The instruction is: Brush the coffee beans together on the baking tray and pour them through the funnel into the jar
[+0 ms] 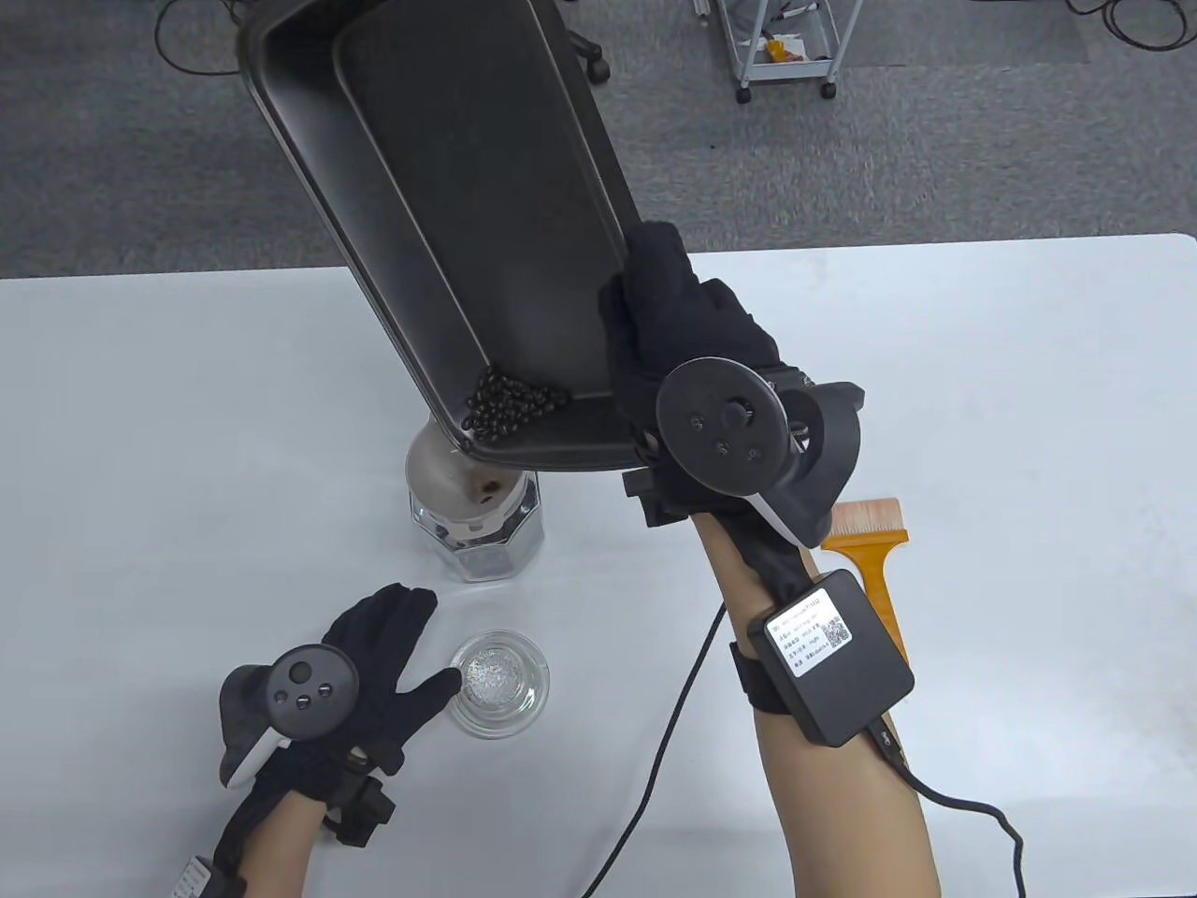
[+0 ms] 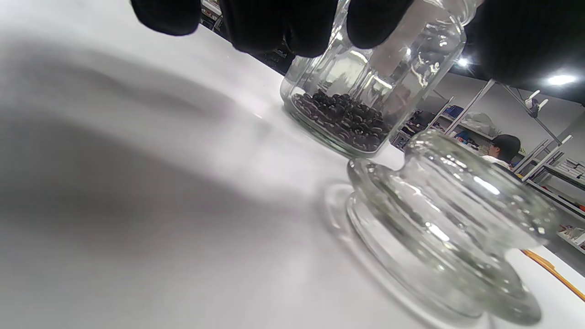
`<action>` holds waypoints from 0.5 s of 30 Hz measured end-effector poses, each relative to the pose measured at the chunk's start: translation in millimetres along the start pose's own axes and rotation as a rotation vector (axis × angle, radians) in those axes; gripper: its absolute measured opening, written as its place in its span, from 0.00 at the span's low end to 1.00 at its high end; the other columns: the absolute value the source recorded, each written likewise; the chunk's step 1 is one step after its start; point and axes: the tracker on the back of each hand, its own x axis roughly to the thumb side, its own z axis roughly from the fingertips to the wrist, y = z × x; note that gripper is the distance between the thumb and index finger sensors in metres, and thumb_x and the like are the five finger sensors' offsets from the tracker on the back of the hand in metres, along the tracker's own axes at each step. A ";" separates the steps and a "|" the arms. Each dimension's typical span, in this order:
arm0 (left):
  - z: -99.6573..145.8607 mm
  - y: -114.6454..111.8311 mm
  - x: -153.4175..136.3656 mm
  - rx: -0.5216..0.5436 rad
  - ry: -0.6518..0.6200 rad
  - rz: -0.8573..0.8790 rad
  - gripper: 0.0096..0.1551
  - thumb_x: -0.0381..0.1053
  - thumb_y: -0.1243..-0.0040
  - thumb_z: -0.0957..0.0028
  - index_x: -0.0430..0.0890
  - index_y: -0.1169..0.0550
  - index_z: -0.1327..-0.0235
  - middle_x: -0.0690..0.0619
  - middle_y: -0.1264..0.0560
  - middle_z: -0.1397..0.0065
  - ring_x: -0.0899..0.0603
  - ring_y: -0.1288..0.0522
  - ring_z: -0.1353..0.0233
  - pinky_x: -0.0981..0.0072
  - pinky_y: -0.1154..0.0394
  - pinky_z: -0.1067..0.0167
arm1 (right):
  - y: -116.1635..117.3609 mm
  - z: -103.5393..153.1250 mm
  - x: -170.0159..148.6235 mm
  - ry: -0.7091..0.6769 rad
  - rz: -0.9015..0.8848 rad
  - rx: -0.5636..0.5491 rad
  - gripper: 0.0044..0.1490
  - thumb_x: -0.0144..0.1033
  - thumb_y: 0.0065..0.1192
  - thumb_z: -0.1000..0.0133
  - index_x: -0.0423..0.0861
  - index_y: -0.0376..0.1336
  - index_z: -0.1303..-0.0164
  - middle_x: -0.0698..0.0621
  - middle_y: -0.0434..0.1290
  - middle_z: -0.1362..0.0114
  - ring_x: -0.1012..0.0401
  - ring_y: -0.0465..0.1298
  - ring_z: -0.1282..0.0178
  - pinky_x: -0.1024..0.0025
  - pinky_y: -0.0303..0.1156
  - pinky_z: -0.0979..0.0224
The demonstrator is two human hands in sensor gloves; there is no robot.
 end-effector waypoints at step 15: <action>-0.5 -0.3 -0.2 -0.004 0.002 -0.004 0.51 0.81 0.39 0.52 0.65 0.42 0.19 0.54 0.43 0.11 0.38 0.43 0.13 0.34 0.43 0.22 | -1.8 -0.1 -3.2 -0.001 0.024 -0.023 0.15 0.41 0.75 0.30 0.64 0.65 0.41 0.57 0.81 0.37 0.64 0.83 0.60 0.94 0.87 0.66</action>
